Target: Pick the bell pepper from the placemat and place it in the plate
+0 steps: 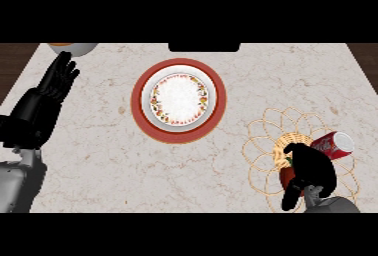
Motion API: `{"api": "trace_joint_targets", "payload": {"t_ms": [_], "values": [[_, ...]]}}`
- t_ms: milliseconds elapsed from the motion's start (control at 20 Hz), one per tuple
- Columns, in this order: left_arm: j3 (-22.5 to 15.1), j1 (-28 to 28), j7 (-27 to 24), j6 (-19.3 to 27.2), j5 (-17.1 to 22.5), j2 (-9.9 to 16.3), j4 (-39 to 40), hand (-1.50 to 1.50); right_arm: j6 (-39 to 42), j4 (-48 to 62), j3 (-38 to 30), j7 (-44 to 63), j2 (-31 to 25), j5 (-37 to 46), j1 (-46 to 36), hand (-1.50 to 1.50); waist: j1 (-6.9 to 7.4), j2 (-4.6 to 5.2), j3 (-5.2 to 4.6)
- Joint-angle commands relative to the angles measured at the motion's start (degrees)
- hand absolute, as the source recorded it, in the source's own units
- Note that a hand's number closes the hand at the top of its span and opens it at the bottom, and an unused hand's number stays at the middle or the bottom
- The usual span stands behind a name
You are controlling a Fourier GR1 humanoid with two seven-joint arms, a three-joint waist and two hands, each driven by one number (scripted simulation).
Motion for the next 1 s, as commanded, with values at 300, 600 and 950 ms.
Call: {"api": "trace_joint_targets", "payload": {"t_ms": [300, 600, 950], "values": [[1.25, 0.8, 1.82, 0.61, -0.78, -0.48, -2.2, 0.0, -16.35, -9.78, -3.02, 5.13, -0.49, 8.02, 19.95, 1.5, -1.93, -0.18, 0.33], [2.1, 5.03, 1.33, -2.65, 0.94, -0.03, -5.02, 0.0, -14.15, -29.23, -1.2, 9.77, -3.84, 16.72, 25.62, 1.5, -0.53, -0.19, 0.26], [1.33, 0.58, -0.34, -1.15, -2.3, -2.11, -0.64, 0.0, -13.74, -37.68, 7.33, 8.6, 2.21, 23.13, 18.74, 1.5, -0.23, 0.04, 0.26]]}}
